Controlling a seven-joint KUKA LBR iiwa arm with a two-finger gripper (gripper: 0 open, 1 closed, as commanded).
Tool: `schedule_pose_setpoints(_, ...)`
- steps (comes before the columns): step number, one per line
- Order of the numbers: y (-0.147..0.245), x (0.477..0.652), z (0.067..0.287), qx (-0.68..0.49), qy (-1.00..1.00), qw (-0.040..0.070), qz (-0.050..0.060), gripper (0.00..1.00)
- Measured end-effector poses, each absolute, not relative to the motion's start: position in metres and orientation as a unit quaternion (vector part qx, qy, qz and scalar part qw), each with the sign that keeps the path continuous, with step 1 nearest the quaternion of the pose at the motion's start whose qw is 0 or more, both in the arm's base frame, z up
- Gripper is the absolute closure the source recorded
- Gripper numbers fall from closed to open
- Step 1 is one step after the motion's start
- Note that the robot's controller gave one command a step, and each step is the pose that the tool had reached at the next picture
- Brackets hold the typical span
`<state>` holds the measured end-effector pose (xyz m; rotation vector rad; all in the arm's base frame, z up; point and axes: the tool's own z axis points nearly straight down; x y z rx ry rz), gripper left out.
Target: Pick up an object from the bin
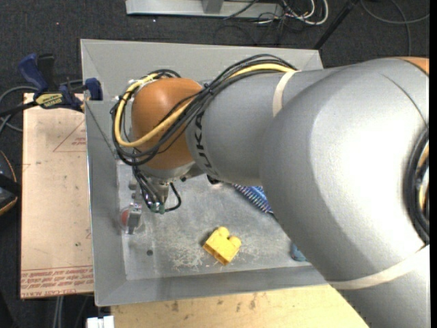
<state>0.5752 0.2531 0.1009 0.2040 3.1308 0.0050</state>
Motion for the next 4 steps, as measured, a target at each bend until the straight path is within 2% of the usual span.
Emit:
schedule_pose_setpoints(1,0.250,0.568,0.124,-0.104,0.995,0.002,0.001,0.00)
schedule_pose_setpoints(2,0.251,0.582,0.075,-0.256,0.967,0.002,0.001,0.00)
schedule_pose_setpoints(3,0.253,0.587,0.075,-0.084,0.996,0.005,0.003,0.00)
schedule_pose_setpoints(4,0.253,0.588,0.077,-0.083,0.997,0.007,0.004,1.00)
